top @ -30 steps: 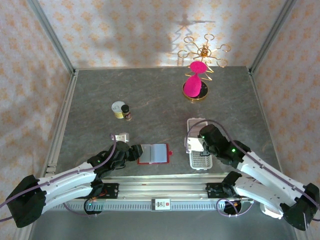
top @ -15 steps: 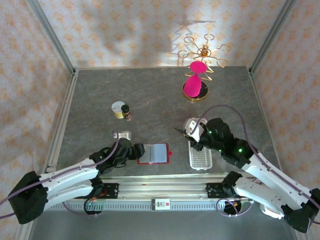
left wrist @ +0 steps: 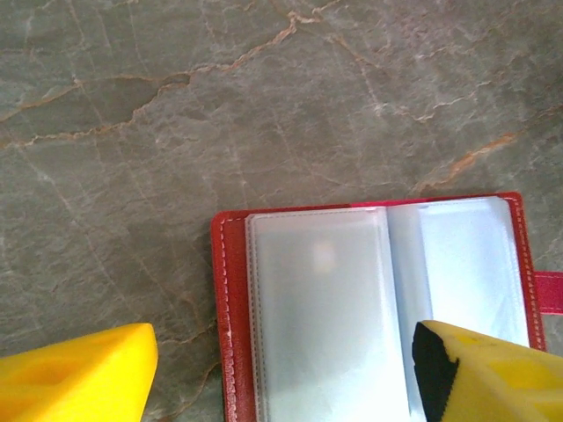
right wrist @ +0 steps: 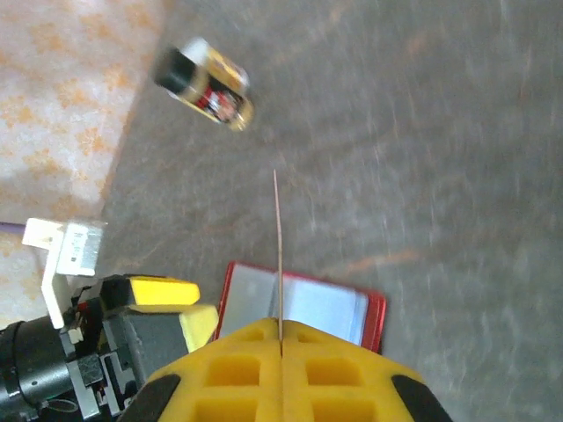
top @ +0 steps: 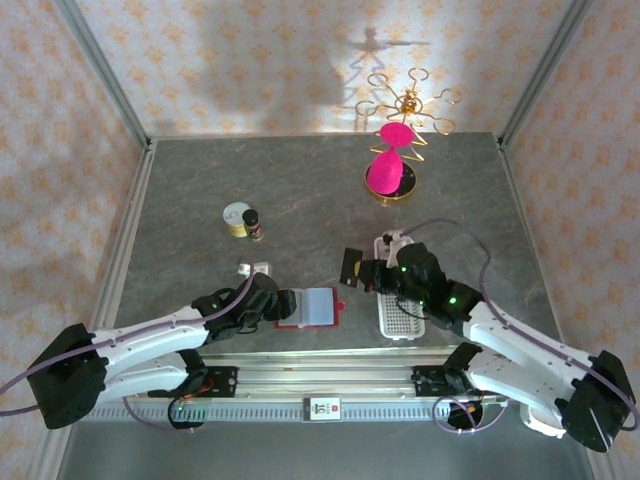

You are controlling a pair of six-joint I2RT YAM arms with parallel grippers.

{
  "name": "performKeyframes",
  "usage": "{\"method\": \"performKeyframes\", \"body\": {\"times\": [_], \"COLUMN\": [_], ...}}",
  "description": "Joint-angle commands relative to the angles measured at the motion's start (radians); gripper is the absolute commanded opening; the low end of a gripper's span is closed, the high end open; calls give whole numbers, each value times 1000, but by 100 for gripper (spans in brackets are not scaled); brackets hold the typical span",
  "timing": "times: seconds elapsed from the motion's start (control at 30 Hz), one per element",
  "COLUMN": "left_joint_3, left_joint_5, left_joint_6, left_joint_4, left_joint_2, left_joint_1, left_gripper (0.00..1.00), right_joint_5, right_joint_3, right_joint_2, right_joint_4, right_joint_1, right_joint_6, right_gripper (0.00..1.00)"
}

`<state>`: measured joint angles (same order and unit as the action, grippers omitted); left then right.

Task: Put the credit cards into the card holder

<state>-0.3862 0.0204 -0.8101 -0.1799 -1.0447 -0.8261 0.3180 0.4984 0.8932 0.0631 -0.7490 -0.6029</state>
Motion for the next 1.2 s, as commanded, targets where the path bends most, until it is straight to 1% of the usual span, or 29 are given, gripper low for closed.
{"method": "performKeyframes", "body": {"times": [0.0, 0.1, 0.2, 0.37, 0.5, 0.67, 0.97, 1.17], "left_joint_3": [-22, -27, -29, -40, -51, -60, -44, -25], "left_joint_5": [-10, -10, -6, -26, -34, -60, -54, -63], "left_joint_6": [14, 11, 10, 11, 20, 25, 31, 26], "left_joint_4": [-14, -21, -23, -13, -11, 12, 29, 46], "left_joint_2": [-24, -43, -56, -89, -113, -144, -176, -182], "left_joint_1": [-10, -13, -14, -21, -25, -28, -34, -34], "left_gripper": [75, 73, 71, 66, 64, 62, 61, 55], "right_joint_5": [63, 72, 75, 77, 79, 100, 132, 139], "right_joint_3": [-53, -87, -86, -49, -28, -13, -3, 6], "right_joint_2": [17, 48, 95, 184, 241, 295, 383, 423], "right_joint_4": [-165, -228, -252, -253, -246, -279, -340, -348], "right_joint_1": [-13, -36, -62, -103, -120, -146, -159, -162], "right_joint_6": [-225, -252, -253, -236, -220, -221, -217, -218], "right_gripper": [0, 0, 0, 0, 0, 0, 0, 0]}}
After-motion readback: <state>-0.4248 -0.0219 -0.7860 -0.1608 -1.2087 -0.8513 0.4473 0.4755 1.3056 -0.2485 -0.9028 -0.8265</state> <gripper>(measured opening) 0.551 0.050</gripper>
